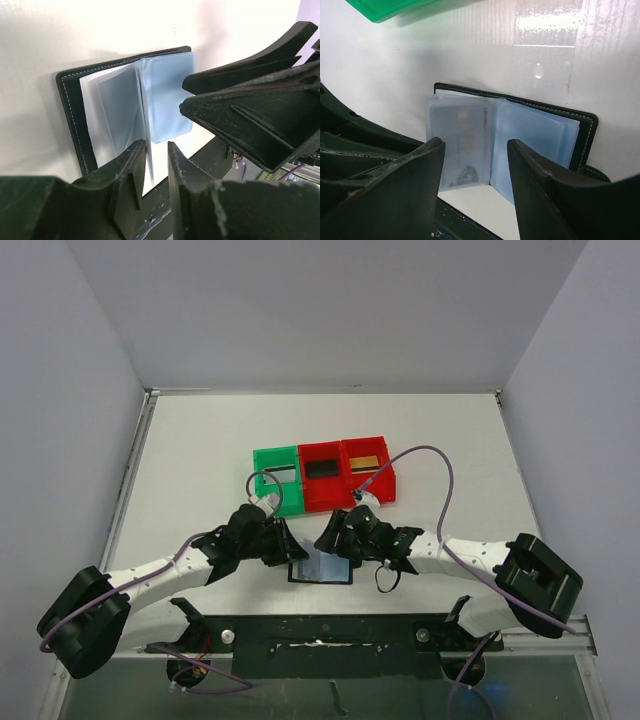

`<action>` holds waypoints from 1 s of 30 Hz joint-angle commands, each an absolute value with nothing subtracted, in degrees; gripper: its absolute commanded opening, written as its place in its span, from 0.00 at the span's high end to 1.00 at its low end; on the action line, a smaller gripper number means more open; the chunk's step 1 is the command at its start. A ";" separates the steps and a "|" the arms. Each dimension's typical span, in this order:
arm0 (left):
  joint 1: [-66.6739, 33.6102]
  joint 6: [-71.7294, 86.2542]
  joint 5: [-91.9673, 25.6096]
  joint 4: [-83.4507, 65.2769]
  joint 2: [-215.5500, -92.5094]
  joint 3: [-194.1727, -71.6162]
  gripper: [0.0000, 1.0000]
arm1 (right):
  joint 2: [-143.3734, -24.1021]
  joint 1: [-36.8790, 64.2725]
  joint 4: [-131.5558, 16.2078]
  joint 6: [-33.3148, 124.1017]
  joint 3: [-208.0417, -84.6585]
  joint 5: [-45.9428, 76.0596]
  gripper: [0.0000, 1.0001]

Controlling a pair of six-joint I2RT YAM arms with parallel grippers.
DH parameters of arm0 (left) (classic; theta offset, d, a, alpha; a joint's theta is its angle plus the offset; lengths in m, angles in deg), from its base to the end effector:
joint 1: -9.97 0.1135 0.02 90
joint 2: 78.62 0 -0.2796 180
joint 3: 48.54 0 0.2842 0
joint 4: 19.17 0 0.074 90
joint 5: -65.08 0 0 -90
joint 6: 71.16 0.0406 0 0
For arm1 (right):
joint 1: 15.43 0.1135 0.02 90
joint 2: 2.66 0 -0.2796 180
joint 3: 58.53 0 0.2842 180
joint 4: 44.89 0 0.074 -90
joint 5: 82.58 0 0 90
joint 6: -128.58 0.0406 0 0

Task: Take the credit cards out of the card holder

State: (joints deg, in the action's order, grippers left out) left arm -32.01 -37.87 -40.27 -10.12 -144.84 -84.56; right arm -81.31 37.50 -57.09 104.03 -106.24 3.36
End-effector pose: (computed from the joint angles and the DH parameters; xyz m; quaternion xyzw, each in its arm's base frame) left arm 0.1716 -0.1689 0.1548 -0.0580 0.8954 -0.4008 0.1851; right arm 0.1785 0.2315 0.1632 0.1140 0.9100 0.3246 0.2314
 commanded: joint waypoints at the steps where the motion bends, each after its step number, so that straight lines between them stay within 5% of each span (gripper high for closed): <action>1: -32.07 -37.17 -41.99 -11.00 -144.71 -85.85 0.76 | -79.17 37.76 -53.32 104.64 -105.08 2.33 0.48; 19: -31.87 -36.10 -40.97 -8.24 -146.71 -87.25 0.76 | -79.75 37.68 -50.76 105.05 -103.70 4.81 0.62; 30: -31.70 -30.40 -40.40 -0.52 -148.33 -91.25 1.00 | -81.92 37.60 -49.77 105.88 -104.28 7.28 0.59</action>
State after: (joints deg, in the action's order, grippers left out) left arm -31.94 -32.38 -40.40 -2.16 -147.66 -88.80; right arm -81.20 37.50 -52.78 105.14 -103.58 6.12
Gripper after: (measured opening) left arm 0.014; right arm 0.403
